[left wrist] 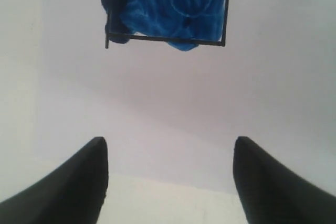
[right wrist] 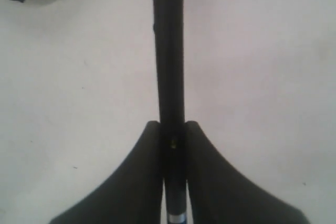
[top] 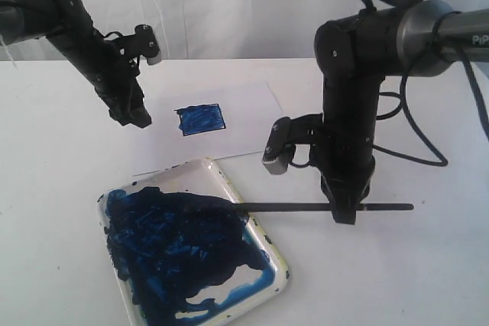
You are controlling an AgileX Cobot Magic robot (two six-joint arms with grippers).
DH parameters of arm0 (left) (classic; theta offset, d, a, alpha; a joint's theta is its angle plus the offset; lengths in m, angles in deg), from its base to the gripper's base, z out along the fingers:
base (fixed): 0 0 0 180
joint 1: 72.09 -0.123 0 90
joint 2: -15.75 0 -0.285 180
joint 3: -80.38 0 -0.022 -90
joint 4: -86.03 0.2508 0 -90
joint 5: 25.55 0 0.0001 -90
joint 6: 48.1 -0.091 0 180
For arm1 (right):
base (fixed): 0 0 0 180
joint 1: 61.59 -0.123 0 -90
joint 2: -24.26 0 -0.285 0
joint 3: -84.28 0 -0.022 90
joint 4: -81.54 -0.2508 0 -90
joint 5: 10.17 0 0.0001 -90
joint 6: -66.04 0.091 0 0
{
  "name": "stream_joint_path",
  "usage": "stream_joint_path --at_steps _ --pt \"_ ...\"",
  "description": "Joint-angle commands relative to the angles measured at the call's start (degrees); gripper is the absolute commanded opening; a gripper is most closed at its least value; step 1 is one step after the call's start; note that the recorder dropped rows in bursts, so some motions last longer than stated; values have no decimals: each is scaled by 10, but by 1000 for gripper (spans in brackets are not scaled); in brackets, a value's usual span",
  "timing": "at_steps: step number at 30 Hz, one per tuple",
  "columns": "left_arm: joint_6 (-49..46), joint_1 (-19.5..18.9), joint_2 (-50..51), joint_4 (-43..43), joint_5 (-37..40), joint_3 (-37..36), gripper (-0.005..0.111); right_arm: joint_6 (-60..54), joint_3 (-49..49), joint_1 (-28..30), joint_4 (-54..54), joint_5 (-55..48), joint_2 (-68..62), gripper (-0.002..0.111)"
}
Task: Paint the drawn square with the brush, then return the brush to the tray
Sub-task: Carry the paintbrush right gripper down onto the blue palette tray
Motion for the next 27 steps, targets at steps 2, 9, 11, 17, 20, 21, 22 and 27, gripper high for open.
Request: stream_joint_path --at_steps 2,9,11,17,20,21,22,27 --pt "91 1 -33 53 38 -3 68 -22 -39 -38 23 29 6 0" --pt "168 1 -40 108 78 -3 68 -22 -42 -65 29 101 6 0" --pt "179 1 -40 120 81 -3 68 -19 -42 -67 31 108 6 0" --pt "186 1 -40 124 81 -3 68 2 -44 -67 50 133 6 0" --pt "186 1 -40 124 81 -3 68 2 -44 -68 50 147 6 0" --pt "186 1 -39 124 81 -3 68 2 -44 -68 47 150 6 0" --pt "186 1 -39 124 80 -3 68 2 -44 -70 43 151 6 0" --pt "187 1 -39 123 76 -3 68 -6 -44 -82 41 158 5 0"
